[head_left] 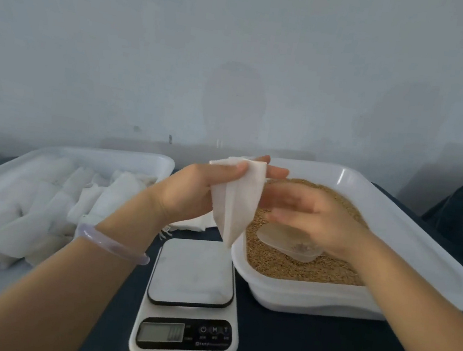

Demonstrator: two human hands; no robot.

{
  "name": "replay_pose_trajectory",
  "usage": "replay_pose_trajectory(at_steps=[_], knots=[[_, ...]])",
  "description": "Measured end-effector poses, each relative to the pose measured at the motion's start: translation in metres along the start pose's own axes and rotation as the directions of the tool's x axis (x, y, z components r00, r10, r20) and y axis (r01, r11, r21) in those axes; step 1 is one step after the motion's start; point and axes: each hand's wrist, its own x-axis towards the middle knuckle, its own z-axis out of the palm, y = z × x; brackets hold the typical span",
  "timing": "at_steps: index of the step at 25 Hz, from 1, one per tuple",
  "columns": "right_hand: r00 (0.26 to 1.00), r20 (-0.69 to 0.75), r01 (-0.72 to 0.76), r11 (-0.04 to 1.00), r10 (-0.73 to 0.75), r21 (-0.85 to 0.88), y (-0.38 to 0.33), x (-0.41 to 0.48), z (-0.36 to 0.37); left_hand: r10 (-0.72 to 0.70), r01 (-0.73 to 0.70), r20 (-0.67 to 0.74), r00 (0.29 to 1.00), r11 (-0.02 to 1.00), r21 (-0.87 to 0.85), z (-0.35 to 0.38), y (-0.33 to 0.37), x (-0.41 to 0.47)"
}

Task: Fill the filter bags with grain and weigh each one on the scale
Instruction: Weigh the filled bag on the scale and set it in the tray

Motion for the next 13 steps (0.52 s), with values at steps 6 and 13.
replay_pose_trajectory(at_steps=[6, 13], knots=[[0.979, 0.196, -0.002, 0.968, -0.048, 0.249, -0.021, 0.039, 0.056, -0.109, 0.109, 0.04, 0.993, 0.994, -0.005, -0.024, -0.003, -0.033], [0.987, 0.152, -0.015, 0.976, 0.049, -0.218, -0.015, 0.065, 0.076, -0.2, 0.208, -0.23, 0.952, 0.978, 0.012, -0.031, -0.022, -0.039]])
